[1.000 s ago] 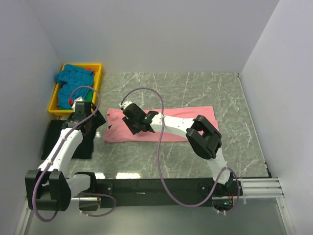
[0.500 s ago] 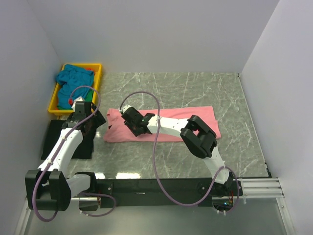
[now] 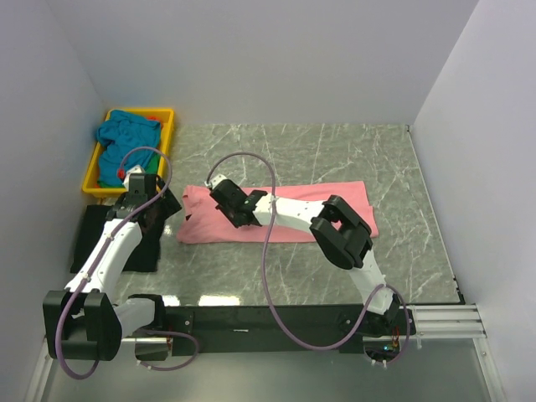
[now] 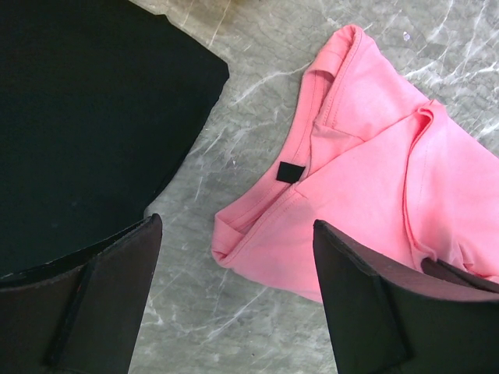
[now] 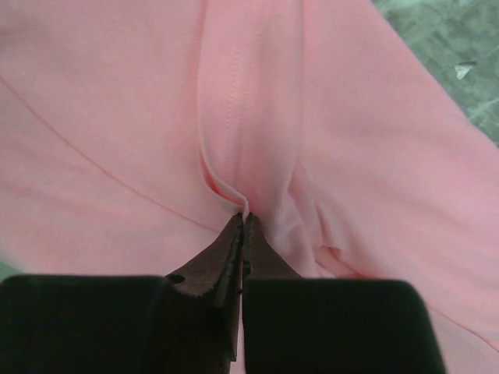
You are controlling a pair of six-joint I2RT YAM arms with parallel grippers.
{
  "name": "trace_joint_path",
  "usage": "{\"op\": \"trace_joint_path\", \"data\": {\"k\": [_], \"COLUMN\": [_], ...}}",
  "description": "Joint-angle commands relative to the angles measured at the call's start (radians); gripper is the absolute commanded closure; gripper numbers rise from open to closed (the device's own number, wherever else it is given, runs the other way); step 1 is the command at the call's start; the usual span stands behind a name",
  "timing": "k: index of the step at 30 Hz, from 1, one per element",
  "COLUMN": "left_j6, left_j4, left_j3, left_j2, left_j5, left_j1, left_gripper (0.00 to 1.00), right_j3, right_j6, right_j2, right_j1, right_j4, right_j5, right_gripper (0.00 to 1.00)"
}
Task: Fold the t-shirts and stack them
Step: Fold the tshirt
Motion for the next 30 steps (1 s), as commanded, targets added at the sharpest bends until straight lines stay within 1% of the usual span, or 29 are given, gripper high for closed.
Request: {"op": "trace_joint_path", "data": {"k": [1,6,15,19,22,23,24,26,30], "left_j6": [0.018,0.018,0.019,0.021,0.019,0.021,0.019,0.019,0.018], "left_j4": [0.023,0.024,0.024,0.024,0.023,0.023,0.021,0.021,0.02], "left_j3": [0.007,0.006,0.006,0.006,0.007,0.007,0.007,0.007,0.007], "left_j2": [0.003,0.006,0.01,0.013,0.019,0.019,0.019,0.019,0.02], "left_j5": [-0.003,-0.002,0.001,0.003,0.003,0.003,0.003,0.001,-0.002], "left_j1": [0.003,0.003,0.003,0.003,0.003,0.003,0.003,0.003,0.003], "left_gripper": [0.16,0.16,0.16,0.16,0.16,0.16,0.16,0.16,0.16], "right_j3": [0.04,0.034,0.069,0.091,0.115,0.117,0.118,0.112,0.045], "right_j6": [-0.008,-0.017,-0.092,-0.109,-0.11,-0.109,-0.097,-0.068,0.058], "right_j2": [-0.018,-0.036,-0.019,-0.007,0.004,0.005,0.007,0.001,-0.052], "right_j1": [-0.028,-0.064,-0.124,-0.14,-0.147,-0.146,-0.149,-0.164,-0.216], "right_j4": [0.015,0.032,0.048,0.061,0.04,0.034,0.022,0.008,-0.021], "right_j5": [0.027,0.034,0.131,0.175,0.18,0.186,0.192,0.205,0.173], "right_gripper": [1.0,1.0,0.99,0.94,0.82,0.74,0.72,0.72,0.71]}}
